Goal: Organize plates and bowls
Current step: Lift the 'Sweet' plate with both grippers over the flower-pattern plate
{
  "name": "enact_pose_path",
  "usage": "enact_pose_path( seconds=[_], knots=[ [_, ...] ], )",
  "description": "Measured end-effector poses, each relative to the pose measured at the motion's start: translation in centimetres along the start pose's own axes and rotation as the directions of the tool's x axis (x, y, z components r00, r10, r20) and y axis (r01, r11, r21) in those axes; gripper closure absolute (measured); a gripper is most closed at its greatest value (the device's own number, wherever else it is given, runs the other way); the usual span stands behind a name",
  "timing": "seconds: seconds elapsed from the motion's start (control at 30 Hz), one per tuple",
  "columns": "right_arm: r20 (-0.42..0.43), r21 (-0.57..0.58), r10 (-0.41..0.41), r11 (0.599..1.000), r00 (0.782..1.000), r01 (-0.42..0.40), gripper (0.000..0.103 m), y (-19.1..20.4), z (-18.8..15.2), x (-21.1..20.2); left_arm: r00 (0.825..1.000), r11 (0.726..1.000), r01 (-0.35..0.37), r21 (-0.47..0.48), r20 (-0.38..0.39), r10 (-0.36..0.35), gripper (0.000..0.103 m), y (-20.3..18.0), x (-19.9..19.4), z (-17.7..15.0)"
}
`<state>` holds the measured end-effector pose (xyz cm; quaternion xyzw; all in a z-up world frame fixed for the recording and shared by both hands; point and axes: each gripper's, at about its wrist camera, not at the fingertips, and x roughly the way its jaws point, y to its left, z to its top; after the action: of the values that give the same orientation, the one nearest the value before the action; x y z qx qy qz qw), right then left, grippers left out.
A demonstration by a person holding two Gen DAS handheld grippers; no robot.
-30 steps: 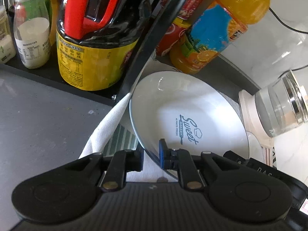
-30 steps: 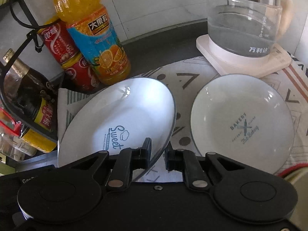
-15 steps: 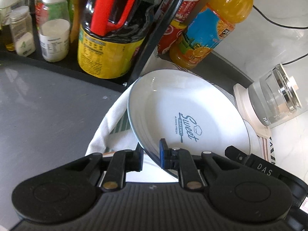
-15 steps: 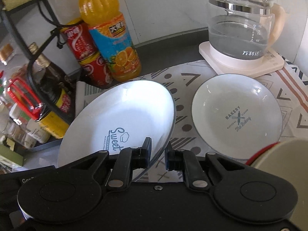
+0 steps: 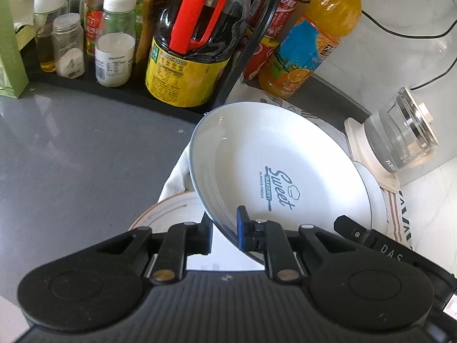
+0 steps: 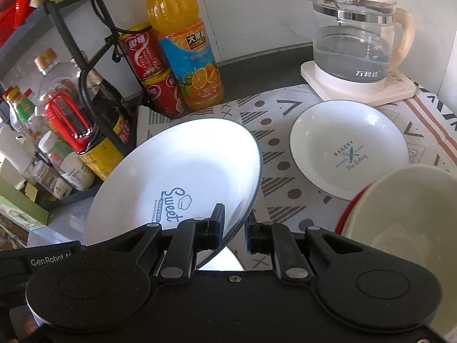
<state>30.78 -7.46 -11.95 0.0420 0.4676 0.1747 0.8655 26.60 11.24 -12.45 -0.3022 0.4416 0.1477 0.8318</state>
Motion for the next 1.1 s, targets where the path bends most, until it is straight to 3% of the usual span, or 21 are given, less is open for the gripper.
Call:
enact_pose_path(
  seconds=[0.33,1.1],
  knots=[
    [0.016,-0.057,0.001,0.998,1.0,0.0,0.09,-0.7,-2.8,-2.5,1.0,1.0,-0.004,0.028,0.025,0.004,0.088,-0.1,-2.4,-3.2],
    [-0.003,-0.121,0.021,0.992,1.0,-0.021,0.09,-0.4,-8.3,-4.3,0.999,0.999,-0.044,-0.017,-0.007,0.044,0.087,3.1,-4.6,-9.5]
  ],
)
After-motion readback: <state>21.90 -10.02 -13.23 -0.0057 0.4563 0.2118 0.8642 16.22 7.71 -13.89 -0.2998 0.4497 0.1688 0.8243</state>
